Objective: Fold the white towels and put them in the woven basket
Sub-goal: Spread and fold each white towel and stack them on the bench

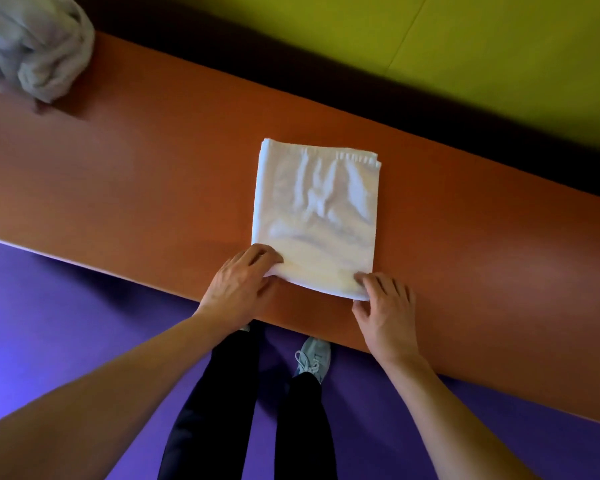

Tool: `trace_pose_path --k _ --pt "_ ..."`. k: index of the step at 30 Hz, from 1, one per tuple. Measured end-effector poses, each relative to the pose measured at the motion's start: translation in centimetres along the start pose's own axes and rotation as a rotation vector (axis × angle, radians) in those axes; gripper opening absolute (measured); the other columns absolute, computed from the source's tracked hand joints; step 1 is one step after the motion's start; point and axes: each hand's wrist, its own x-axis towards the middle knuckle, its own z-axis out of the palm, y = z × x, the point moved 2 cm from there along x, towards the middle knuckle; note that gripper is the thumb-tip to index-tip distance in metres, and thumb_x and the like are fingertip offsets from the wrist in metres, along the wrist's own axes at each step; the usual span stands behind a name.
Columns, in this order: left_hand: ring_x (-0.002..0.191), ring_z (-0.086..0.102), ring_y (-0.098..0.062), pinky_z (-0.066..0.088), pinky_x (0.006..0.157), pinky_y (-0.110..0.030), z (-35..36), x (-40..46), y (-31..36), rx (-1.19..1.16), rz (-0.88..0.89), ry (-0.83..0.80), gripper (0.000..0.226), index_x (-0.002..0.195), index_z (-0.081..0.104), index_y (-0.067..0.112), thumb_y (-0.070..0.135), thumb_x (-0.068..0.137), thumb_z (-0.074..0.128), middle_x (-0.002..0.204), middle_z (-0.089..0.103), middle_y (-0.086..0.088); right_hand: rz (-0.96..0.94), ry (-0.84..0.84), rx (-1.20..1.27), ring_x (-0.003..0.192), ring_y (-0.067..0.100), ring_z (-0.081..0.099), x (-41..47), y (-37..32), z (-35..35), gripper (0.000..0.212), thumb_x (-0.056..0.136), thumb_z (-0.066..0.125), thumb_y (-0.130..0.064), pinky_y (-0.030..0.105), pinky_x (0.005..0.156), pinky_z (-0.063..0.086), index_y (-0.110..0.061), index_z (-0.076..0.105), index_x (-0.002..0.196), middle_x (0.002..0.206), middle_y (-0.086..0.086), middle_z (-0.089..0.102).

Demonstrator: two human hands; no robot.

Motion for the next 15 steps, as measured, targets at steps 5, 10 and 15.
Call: trace_pose_path --k 5,10,15 --pt "0.074 0.06 -0.018 0.047 0.063 -0.034 -2.8 -0.5 0.1 -0.195 -0.262 0.11 0.016 0.104 0.06 0.03 0.026 0.09 0.066 0.085 0.065 0.009 0.177 0.043 0.418 0.111 0.007 0.058 0.1 -1.0 -2.2 0.025 0.077 0.064 -0.033 0.035 0.099 0.041 -0.027 0.068 0.101 0.113 -0.019 0.065" --pt "0.068 0.059 -0.011 0.045 0.059 -0.032 -4.3 0.3 -0.4 -0.346 -0.48 0.172 0.018 0.09 0.063 0.025 0.042 0.09 0.068 0.069 0.063 0.0 0.434 -0.065 0.894 0.067 0.018 0.061 1.2 -2.2 -4.3 0.008 0.093 0.066 -0.022 0.042 0.062 0.049 -0.028 0.064 0.088 0.076 -0.006 0.067" --pt "0.08 0.063 -0.015 0.049 0.066 -0.037 -5.0 2.1 -0.5 -0.418 -0.532 0.214 0.025 0.102 0.059 0.023 0.046 0.094 0.063 0.083 0.067 -0.002 0.383 0.002 0.863 0.064 0.011 0.058 3.8 -3.1 -3.9 0.018 0.1 0.059 -0.041 0.037 0.058 0.046 -0.023 0.062 0.1 0.08 -0.002 0.066"
